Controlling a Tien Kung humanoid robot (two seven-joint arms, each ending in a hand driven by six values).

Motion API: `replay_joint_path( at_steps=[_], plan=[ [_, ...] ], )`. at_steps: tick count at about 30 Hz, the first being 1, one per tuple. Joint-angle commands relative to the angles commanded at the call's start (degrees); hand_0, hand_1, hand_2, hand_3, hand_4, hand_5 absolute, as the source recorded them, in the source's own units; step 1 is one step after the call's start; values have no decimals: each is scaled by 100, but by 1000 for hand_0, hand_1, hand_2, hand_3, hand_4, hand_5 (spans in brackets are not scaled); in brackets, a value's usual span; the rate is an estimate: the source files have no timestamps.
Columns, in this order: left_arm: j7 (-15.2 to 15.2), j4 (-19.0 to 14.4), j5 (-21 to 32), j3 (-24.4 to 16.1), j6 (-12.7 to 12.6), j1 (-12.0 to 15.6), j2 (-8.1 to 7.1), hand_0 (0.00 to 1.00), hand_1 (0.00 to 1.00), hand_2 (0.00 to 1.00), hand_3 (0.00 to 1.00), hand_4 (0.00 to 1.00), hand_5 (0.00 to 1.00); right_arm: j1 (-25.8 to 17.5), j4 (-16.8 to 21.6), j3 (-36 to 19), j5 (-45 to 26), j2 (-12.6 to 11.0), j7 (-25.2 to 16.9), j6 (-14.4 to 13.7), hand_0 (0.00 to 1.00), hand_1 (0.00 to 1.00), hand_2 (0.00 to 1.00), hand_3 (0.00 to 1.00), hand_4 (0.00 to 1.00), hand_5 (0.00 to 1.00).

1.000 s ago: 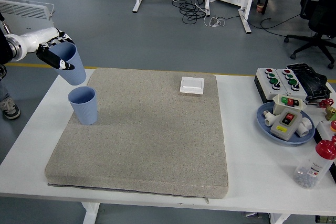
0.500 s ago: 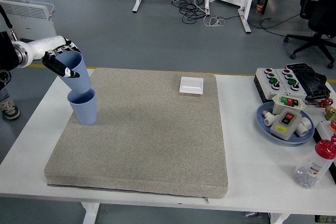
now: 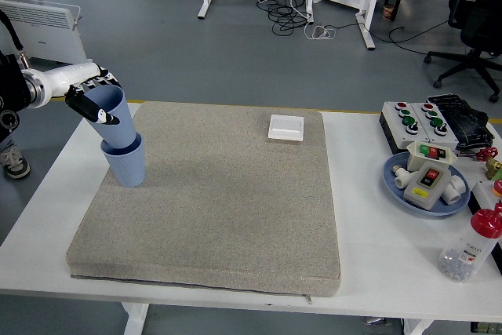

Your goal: Push cup pick cup insert cup

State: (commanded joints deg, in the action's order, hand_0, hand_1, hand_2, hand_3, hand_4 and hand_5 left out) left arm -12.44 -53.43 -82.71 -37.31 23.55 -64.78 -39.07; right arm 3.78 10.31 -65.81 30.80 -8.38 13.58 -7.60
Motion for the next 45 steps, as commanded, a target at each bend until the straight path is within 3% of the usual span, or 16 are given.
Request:
replay_joint_path(
  at_steps=[13,27,28,33,34,39,40,45],
  plan=[
    [7,122,25,180,4,10,60,504,547,529,470,515,2,-12,0,-7,6,7,-5,-1,723,648,650,577,124,466],
    [268,490,-4,372,-102,-7,239,508,584,582,504,528,2,-35,0,13,21,13,-1,-2,723,647,650,577,123,465],
    [321,551,-32,390,-118,-9,260,562,710,852,851,888,308,-36,0,15,24,13,0,-2,723,647,650,577,124,464],
    [475,688,-78,394,-183,-9,314,562,710,852,851,888,308,-34,0,13,34,12,-3,-2,723,647,650,577,124,464],
    [508,730,-90,394,-203,-13,331,745,824,977,923,943,382,-29,0,11,30,10,-5,-1,723,648,650,577,123,463],
    [672,836,-127,406,-320,-16,364,745,824,977,923,943,382,-14,0,1,21,11,-12,-1,723,648,650,577,123,463],
    [685,841,-130,407,-329,-14,365,858,898,998,998,979,423,-13,0,0,21,11,-12,-1,723,648,650,577,123,463],
    [656,915,-191,411,-343,-8,383,858,898,998,998,979,423,0,0,-18,30,13,-15,-1,724,647,650,577,122,463]
  ],
)
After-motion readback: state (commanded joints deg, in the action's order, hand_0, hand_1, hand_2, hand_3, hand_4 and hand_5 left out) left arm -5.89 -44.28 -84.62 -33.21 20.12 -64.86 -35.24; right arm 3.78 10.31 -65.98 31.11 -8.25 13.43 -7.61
